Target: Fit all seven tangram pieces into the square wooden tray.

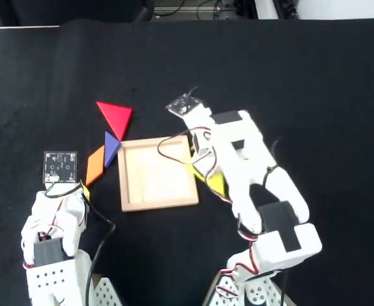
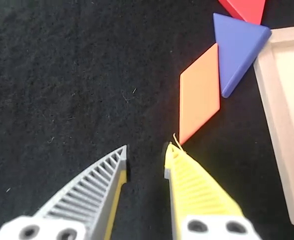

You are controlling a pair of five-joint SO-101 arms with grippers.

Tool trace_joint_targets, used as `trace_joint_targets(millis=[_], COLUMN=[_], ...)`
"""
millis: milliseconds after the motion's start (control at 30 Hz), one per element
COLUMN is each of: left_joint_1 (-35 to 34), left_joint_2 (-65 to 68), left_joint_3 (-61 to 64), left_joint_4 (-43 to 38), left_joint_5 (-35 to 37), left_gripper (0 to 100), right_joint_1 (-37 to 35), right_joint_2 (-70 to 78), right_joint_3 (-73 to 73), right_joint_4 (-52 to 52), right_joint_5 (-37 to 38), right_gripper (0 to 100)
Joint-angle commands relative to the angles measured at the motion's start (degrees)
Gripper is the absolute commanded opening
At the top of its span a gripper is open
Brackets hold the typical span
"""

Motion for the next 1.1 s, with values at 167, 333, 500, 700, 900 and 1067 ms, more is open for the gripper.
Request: trace_joint_targets(millis=[167,333,500,700,900,1067], left_joint_1=[-0.2,-0.2,-0.2,-0.2,-0.2,-0.2], left_joint_2=[-0.6,-0.6,-0.6,-0.6,-0.6,-0.6], left_joint_3=[0.7,0.7,0.7,0.7,0.7,0.7], left_joint_4=[-1.3,-1.3,-1.3,-1.3,-1.3,-1.3], left_joint_5=[-0.2,-0.2,-0.2,-0.2,-0.2,-0.2], left_gripper=[13,13,13,13,13,13], right_joint_1=[-1.0,-1.1,-1.6,-6.9,-11.2,-11.3], right_joint_2=[-0.2,-0.2,-0.5,-4.1,-4.4,-3.9], right_joint_3=[-0.5,-0.3,-0.7,0.5,0.8,0.7], right_joint_4=[-0.3,-0.2,1.4,3.7,5.5,5.2], right_joint_5=[0.6,0.6,0.6,4.9,5.0,5.5], right_gripper=[13.4,13.2,7.2,6.7,6.7,0.7])
